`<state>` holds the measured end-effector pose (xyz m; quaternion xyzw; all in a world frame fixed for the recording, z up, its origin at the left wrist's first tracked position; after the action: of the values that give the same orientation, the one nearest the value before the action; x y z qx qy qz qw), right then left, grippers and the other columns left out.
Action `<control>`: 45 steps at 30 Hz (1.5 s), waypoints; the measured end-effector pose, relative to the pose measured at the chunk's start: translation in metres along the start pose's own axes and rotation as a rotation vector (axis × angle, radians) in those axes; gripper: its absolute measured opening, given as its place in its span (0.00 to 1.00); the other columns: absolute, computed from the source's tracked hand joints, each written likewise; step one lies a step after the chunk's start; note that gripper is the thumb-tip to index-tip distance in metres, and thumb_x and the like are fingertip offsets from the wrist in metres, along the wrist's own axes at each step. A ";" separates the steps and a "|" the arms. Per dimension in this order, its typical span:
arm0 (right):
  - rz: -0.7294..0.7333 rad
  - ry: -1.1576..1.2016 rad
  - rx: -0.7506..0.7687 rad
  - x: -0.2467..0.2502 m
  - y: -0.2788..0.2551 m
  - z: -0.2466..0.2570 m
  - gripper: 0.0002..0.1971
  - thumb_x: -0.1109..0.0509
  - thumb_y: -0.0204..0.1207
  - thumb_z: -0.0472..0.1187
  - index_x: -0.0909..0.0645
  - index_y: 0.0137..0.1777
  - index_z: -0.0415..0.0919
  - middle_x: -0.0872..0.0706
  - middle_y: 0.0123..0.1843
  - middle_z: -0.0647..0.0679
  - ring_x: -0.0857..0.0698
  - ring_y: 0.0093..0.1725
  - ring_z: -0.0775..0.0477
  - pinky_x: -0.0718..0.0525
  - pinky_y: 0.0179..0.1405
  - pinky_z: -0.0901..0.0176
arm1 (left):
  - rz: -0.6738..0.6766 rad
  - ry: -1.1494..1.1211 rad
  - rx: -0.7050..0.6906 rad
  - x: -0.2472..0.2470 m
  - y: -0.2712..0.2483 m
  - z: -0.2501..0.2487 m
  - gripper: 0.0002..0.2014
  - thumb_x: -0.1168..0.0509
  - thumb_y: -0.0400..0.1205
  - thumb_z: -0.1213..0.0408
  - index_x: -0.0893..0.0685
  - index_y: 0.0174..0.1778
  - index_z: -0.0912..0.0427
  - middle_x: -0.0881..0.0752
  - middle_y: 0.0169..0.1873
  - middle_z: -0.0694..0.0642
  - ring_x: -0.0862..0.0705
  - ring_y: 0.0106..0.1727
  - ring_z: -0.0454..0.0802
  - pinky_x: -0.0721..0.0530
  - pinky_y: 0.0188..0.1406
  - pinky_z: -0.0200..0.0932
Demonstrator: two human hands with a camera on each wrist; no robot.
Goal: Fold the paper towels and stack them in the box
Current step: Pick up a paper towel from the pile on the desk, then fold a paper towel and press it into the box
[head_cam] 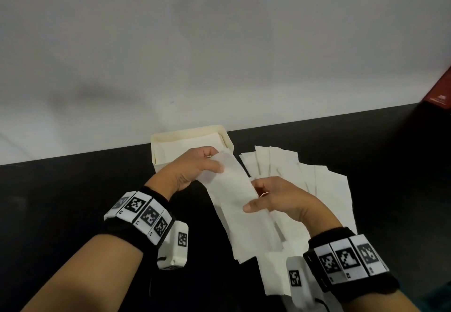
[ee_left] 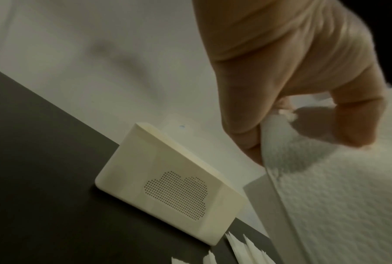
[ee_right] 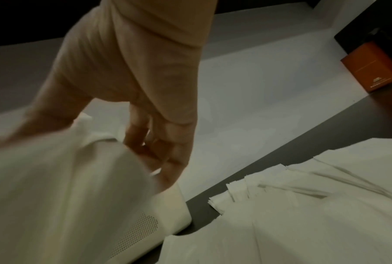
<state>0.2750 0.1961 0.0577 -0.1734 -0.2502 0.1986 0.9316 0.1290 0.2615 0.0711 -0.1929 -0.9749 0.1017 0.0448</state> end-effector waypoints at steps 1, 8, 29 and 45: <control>0.009 -0.006 -0.009 -0.001 0.002 -0.001 0.17 0.21 0.67 0.36 0.16 0.56 0.41 0.13 0.57 0.46 0.15 0.53 0.48 0.16 0.47 0.61 | 0.025 -0.013 -0.007 0.000 0.000 -0.001 0.11 0.29 0.63 0.70 0.19 0.39 0.57 0.16 0.36 0.54 0.18 0.36 0.49 0.19 0.34 0.37; 0.002 0.002 -0.034 -0.009 0.022 -0.008 0.11 0.21 0.67 0.38 0.16 0.48 0.47 0.12 0.55 0.48 0.15 0.56 0.45 0.17 0.63 0.50 | 0.076 -0.104 -0.056 0.010 0.002 -0.005 0.22 0.40 0.77 0.84 0.17 0.53 0.52 0.13 0.42 0.52 0.15 0.44 0.49 0.14 0.43 0.39; -0.515 -0.424 0.241 0.081 0.131 0.153 0.08 0.26 0.73 0.40 0.13 0.51 0.42 0.18 0.43 0.52 0.22 0.45 0.52 0.24 0.39 0.67 | -0.606 0.044 -0.115 0.158 0.026 -0.017 0.10 0.25 0.73 0.57 0.14 0.47 0.55 0.12 0.45 0.52 0.13 0.44 0.49 0.13 0.45 0.44; -0.306 -0.058 0.069 0.053 0.199 0.067 0.30 0.23 0.65 0.31 0.24 0.67 0.48 0.17 0.60 0.48 0.19 0.60 0.45 0.17 0.61 0.48 | -0.719 0.270 0.034 0.180 0.044 0.033 0.29 0.21 0.68 0.58 0.26 0.62 0.49 0.23 0.57 0.50 0.24 0.56 0.48 0.21 0.51 0.42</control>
<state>0.2247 0.4064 0.0497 -0.0953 -0.2934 0.0678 0.9488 -0.0245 0.3647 0.0381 0.1506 -0.9638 0.0692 0.2090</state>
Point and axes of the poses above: each hand's wrist, its own y-axis towards the middle knuckle, its own x-axis out of the back of the hand, z = x × y, the point moved 9 cm from there along y, towards the middle knuckle
